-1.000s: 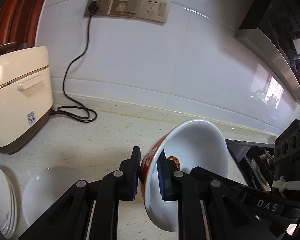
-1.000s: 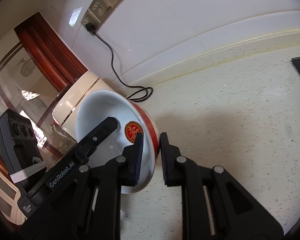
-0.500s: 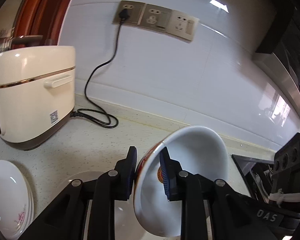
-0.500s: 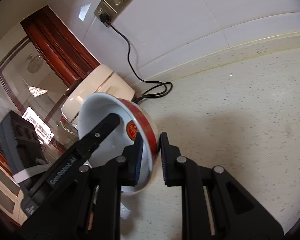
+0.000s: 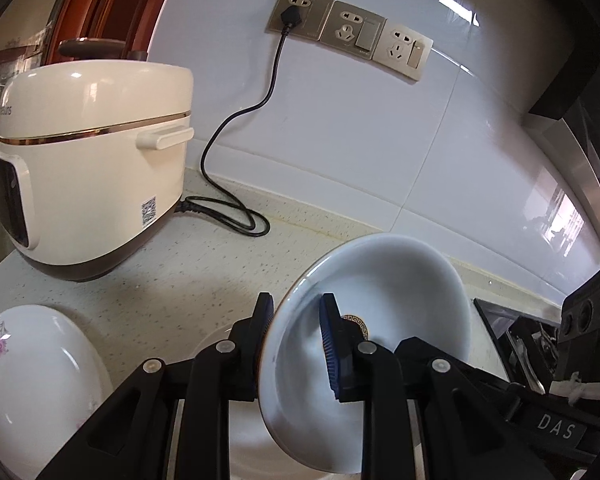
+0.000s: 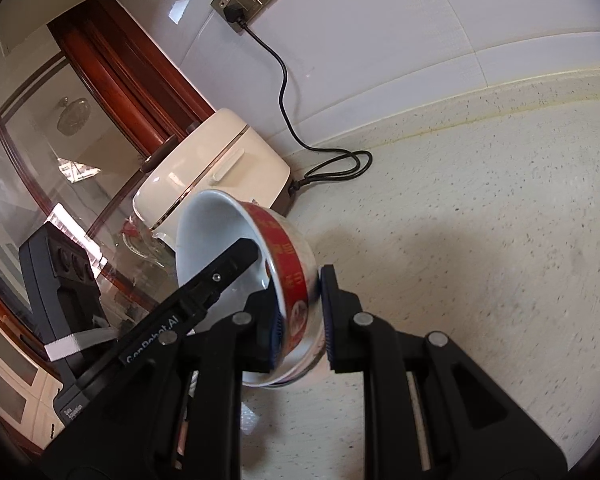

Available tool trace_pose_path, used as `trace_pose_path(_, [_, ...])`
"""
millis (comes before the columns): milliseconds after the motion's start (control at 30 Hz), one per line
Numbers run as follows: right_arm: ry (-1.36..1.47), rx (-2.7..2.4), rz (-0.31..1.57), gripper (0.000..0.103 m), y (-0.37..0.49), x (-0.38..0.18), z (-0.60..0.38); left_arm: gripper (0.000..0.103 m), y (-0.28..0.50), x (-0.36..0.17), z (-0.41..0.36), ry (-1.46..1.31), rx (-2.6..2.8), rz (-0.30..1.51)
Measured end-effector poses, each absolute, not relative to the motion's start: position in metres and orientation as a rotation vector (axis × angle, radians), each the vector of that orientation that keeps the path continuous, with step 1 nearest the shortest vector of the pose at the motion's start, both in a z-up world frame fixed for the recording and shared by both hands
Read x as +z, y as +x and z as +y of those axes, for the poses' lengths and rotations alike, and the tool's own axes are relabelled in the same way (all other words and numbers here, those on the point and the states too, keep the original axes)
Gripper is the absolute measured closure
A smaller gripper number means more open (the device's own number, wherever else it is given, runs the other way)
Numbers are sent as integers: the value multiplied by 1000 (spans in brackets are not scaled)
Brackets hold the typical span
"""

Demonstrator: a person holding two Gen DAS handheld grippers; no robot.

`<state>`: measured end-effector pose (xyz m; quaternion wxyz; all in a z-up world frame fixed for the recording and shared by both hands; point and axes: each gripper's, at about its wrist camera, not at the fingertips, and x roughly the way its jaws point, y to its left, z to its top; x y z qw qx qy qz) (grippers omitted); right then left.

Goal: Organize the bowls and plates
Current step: 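Lower the red-banded bowl into the pink-patterned bowl and open both grippers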

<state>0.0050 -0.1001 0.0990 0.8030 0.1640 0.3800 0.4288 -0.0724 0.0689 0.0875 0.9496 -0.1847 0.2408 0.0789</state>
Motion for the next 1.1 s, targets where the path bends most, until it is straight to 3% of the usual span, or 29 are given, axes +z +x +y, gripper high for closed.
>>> trace_pose_path(267, [363, 802, 899, 82, -18, 93, -76, 77, -80, 83, 94, -406, 117, 567])
trace_pose_path(1100, [369, 591, 918, 79, -43, 93, -61, 75, -80, 76, 97, -294, 52, 648])
